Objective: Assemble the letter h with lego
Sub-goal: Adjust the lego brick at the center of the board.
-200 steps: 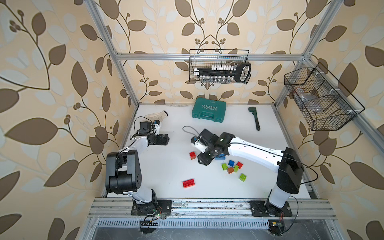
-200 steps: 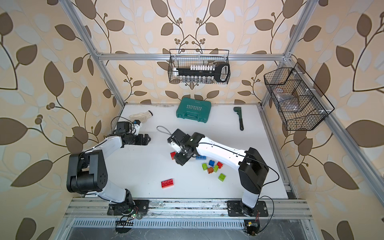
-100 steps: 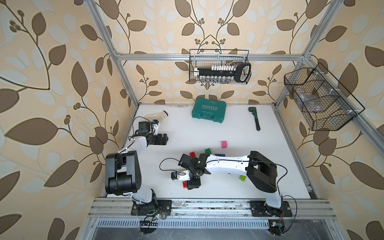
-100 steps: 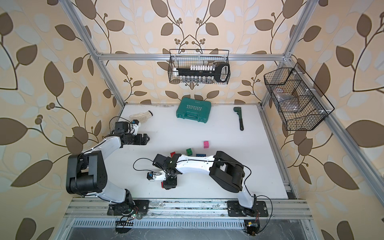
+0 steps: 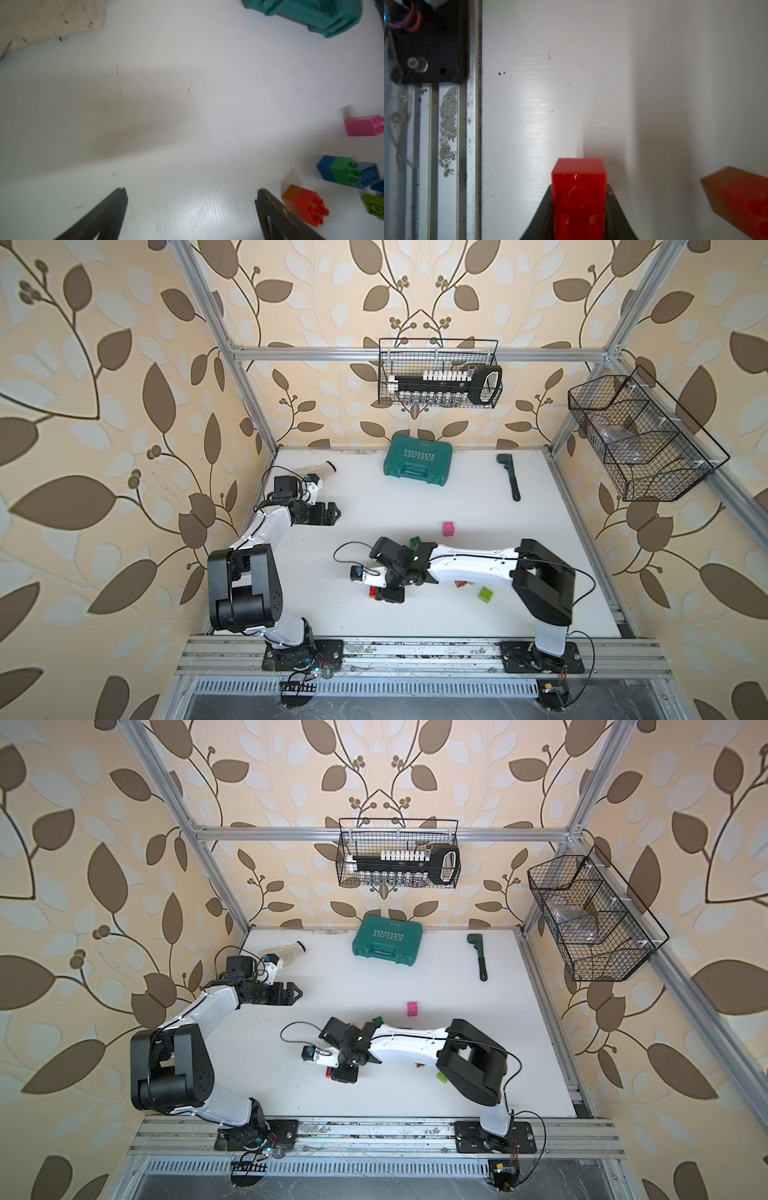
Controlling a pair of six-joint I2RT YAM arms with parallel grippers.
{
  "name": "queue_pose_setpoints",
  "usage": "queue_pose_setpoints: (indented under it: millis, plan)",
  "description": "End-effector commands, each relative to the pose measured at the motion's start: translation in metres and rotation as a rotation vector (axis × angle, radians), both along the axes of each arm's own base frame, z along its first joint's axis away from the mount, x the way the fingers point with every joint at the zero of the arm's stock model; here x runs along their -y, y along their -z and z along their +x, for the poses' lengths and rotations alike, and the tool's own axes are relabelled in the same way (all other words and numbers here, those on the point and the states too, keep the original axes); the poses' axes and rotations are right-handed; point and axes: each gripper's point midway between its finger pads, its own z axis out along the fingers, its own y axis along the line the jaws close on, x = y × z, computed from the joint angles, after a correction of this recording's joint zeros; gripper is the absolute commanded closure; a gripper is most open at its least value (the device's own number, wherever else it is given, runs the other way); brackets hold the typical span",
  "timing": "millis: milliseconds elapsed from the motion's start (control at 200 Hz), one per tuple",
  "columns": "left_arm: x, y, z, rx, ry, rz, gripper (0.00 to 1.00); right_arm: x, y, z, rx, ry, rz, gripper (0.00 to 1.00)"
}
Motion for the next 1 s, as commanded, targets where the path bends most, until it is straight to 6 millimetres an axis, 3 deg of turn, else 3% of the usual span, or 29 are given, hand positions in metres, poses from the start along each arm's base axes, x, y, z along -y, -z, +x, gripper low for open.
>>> queue_pose_setpoints:
  millis: [0, 90, 205, 415, 730, 995]
  plan:
    - [0.033, -0.048, -0.013, 0.026, 0.121, -0.139, 0.01, -0.002, -0.08, 0.04, 0.126, 0.158, 0.36, 0.73]
    - [0.064, -0.071, -0.028, -0.006, 0.225, -0.223, 0.01, 0.024, -0.123, 0.056, 0.181, 0.202, 0.591, 0.72]
    - [0.105, -0.11, -0.052, -0.01, 0.372, -0.417, 0.01, 0.056, -0.161, 0.083, 0.204, 0.322, 0.776, 0.72]
    - [0.173, -0.169, -0.093, -0.104, 0.573, -0.724, 0.01, 0.069, -0.208, 0.09, 0.331, 0.338, 0.976, 0.72]
    - [0.21, -0.196, -0.119, -0.36, 0.683, -0.964, 0.01, 0.061, -0.22, 0.083, 0.414, 0.269, 1.062, 0.72]
    - [0.22, -0.193, -0.119, -0.447, 0.646, -0.958, 0.01, 0.049, -0.228, 0.073, 0.481, 0.206, 1.086, 0.71]
